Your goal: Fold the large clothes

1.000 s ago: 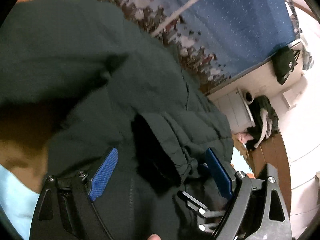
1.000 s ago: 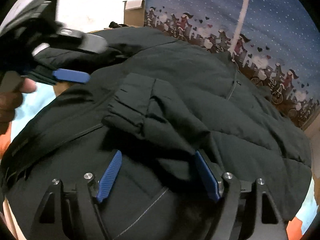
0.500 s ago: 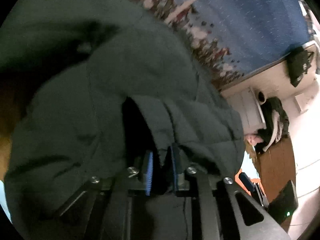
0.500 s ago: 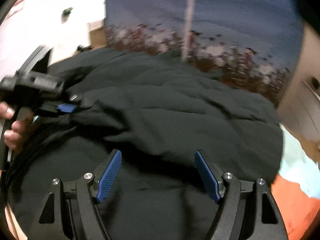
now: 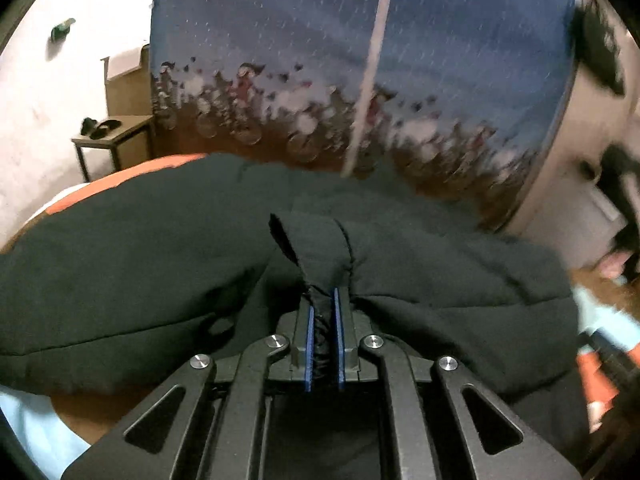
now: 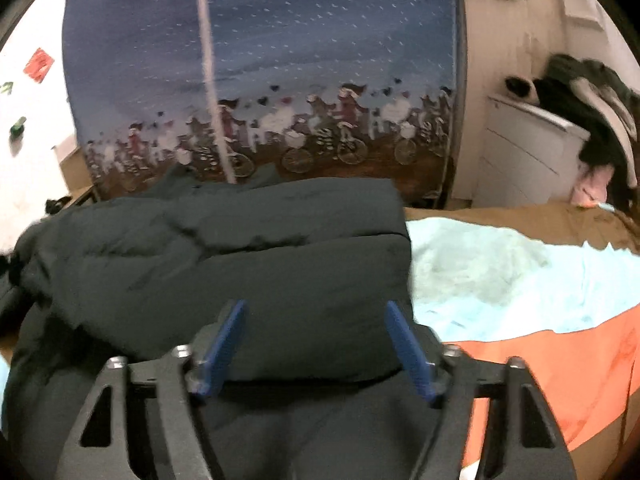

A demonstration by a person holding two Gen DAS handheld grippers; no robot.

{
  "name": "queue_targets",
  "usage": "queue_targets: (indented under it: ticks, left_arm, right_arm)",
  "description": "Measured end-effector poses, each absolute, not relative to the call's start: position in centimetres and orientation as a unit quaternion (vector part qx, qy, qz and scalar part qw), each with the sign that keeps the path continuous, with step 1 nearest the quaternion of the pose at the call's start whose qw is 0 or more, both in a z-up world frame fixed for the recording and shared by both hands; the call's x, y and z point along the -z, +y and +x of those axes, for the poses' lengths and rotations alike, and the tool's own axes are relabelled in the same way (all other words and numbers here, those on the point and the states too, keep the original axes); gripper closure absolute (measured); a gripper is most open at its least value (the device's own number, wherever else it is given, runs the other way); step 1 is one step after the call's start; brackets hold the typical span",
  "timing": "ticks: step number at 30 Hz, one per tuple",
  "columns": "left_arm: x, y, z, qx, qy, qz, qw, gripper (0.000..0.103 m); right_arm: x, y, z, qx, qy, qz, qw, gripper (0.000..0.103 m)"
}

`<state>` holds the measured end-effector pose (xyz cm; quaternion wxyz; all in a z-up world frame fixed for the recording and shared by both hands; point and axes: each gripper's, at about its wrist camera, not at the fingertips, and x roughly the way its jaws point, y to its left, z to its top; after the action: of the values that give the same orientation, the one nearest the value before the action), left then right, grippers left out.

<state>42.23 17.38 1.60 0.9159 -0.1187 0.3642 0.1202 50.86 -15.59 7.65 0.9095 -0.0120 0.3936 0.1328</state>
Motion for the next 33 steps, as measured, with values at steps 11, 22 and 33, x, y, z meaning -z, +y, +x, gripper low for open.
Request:
queue_targets:
  ticks: [11, 22, 33]
  left_arm:
    - [4.8, 18.8, 43.3, -0.137, 0.417, -0.109, 0.892, 0.095]
    - [1.8, 21.2, 40.2, -0.117, 0.395, -0.190, 0.891, 0.073]
    - [-3.0, 27.9, 27.9, -0.174, 0.331, -0.280, 0.884, 0.031]
  right_arm:
    - [-1.8, -13.8, 53.3, -0.140, 0.471, -0.066, 0.869, 0.055]
    - [-3.9, -12.6, 51.3, -0.129, 0.453, -0.076, 0.879, 0.021]
    - [-8.9, -1.6, 46.9, -0.265, 0.397, -0.105, 0.873, 0.017]
